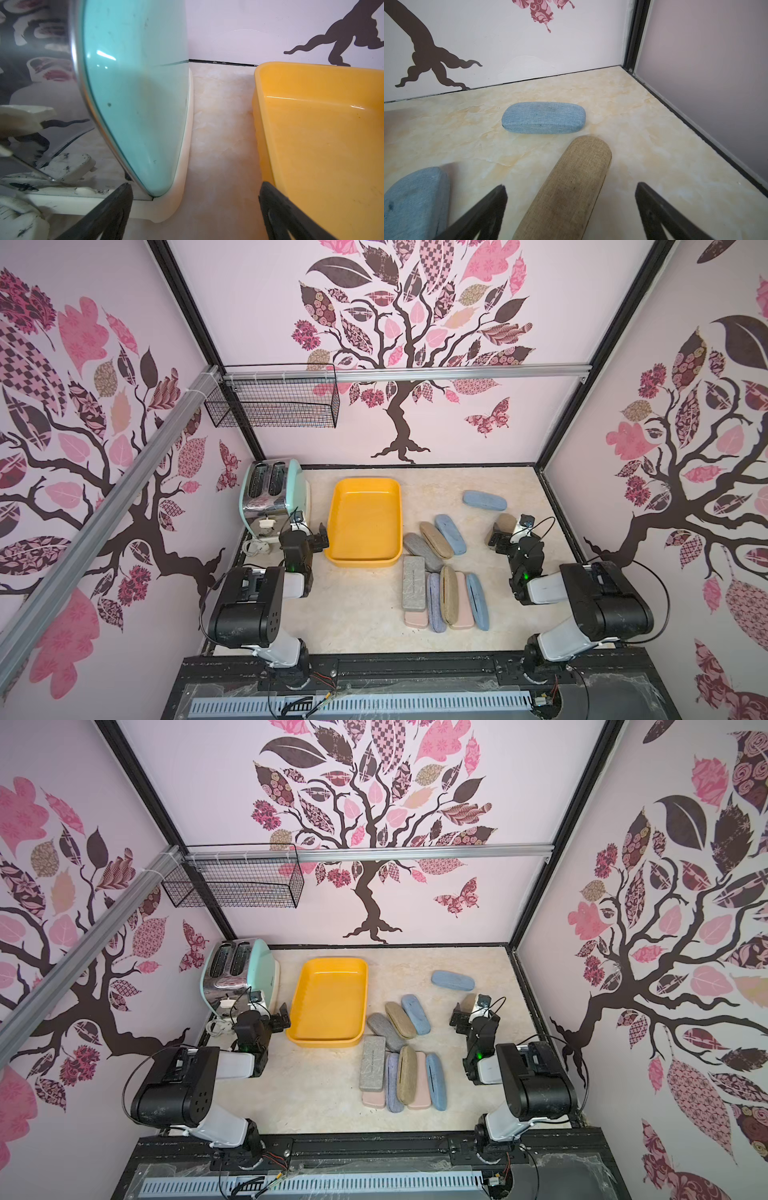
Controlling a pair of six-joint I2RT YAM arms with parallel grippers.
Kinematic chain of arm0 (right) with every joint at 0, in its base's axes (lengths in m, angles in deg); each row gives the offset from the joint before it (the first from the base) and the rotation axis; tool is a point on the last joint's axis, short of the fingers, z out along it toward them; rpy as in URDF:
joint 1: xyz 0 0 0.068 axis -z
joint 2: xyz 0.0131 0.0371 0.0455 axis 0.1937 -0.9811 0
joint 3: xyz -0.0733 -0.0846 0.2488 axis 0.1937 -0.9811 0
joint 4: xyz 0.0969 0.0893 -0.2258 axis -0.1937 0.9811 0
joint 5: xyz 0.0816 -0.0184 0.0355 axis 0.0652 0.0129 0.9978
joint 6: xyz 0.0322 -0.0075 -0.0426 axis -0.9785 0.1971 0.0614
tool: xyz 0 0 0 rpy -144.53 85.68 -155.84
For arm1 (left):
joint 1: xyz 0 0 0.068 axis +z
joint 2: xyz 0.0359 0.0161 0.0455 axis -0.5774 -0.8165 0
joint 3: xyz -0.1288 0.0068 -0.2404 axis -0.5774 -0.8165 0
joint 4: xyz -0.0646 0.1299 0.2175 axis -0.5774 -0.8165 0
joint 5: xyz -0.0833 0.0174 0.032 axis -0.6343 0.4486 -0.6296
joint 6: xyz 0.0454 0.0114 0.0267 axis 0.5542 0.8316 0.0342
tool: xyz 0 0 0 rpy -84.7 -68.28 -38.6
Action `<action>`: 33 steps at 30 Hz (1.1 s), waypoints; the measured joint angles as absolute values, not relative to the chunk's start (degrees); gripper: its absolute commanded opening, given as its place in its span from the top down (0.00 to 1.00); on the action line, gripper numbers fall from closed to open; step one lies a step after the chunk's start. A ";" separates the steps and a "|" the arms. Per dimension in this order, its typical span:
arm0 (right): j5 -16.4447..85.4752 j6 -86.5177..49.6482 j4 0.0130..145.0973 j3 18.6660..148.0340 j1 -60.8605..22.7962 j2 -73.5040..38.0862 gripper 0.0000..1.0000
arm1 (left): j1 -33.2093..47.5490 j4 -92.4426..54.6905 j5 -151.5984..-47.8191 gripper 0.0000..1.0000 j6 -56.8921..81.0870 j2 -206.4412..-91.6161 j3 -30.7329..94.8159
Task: Put the glasses cases into the storage boxes
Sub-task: Move the storage box to the center of the board.
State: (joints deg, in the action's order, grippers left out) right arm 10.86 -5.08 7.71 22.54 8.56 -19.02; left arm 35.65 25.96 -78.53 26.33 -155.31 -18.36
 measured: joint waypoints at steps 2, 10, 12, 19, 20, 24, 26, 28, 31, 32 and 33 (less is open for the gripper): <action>10.88 -5.08 7.71 22.54 8.56 -19.02 0.00 | 35.65 25.96 -78.53 0.03 26.33 -155.31 -18.36; 10.86 -5.08 7.71 22.54 8.56 -19.02 0.01 | 35.65 25.96 -78.53 0.03 26.33 -155.31 -18.36; 10.86 -5.10 7.71 22.54 8.56 -19.02 0.01 | 35.65 25.96 -78.51 0.03 26.33 -155.31 -18.36; 10.88 -5.08 7.71 22.54 8.56 -19.02 0.01 | 35.65 25.96 -78.57 0.03 26.33 -155.31 -18.36; 10.90 -5.10 7.71 22.54 8.56 -19.02 0.01 | 35.65 25.96 -78.57 0.03 26.33 -155.31 -18.36; 11.36 -5.10 7.71 22.54 8.65 -19.02 0.00 | 37.27 26.02 -81.35 0.03 26.09 -155.31 -18.41; 12.52 -5.19 7.62 22.50 9.34 -19.02 0.00 | 38.54 26.00 -82.38 0.03 26.05 -155.31 -18.47; 14.94 -5.59 6.98 22.10 10.48 -18.95 0.00 | 38.23 25.91 -82.09 0.03 26.18 -155.31 -18.47; 16.89 -5.96 6.35 21.56 11.77 -18.95 0.00 | 36.79 25.30 -81.59 0.03 26.33 -155.07 -18.41; 16.98 -5.98 6.74 21.60 11.86 -18.73 0.00 | 36.59 23.05 -81.26 0.03 26.27 -154.31 -17.95; 16.36 -6.04 9.61 22.30 11.53 -17.70 0.00 | 36.48 17.26 -80.45 0.03 26.05 -152.51 -16.24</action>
State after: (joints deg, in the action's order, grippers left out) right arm 16.36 -6.04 9.61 22.30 11.53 -17.70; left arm 36.48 17.26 -80.45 26.05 -152.51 -16.24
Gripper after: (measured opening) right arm 0.996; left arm 0.973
